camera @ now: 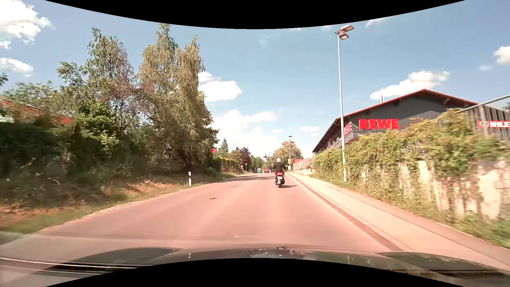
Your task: Follow the waypoints while adhering to traffic rules and regulations
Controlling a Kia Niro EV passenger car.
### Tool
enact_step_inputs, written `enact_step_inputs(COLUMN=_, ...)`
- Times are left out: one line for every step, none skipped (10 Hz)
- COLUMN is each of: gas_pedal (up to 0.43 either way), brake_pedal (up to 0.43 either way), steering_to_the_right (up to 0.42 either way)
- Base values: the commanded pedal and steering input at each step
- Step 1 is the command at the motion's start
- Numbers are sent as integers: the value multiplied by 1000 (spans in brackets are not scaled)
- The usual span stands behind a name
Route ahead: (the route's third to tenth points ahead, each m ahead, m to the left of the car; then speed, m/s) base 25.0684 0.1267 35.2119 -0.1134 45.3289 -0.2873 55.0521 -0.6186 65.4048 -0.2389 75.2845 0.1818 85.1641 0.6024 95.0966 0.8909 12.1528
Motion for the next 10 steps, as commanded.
enact_step_inputs(gas_pedal=248, brake_pedal=12, steering_to_the_right=12)
enact_step_inputs(gas_pedal=248, brake_pedal=12, steering_to_the_right=12)
enact_step_inputs(gas_pedal=248, brake_pedal=12, steering_to_the_right=11)
enact_step_inputs(gas_pedal=248, brake_pedal=12, steering_to_the_right=11)
enact_step_inputs(gas_pedal=248, brake_pedal=12, steering_to_the_right=11)
enact_step_inputs(gas_pedal=248, brake_pedal=12, steering_to_the_right=11)
enact_step_inputs(gas_pedal=248, brake_pedal=12, steering_to_the_right=10)
enact_step_inputs(gas_pedal=240, brake_pedal=12, steering_to_the_right=10)
enact_step_inputs(gas_pedal=228, brake_pedal=12, steering_to_the_right=9)
enact_step_inputs(gas_pedal=209, brake_pedal=12, steering_to_the_right=8)
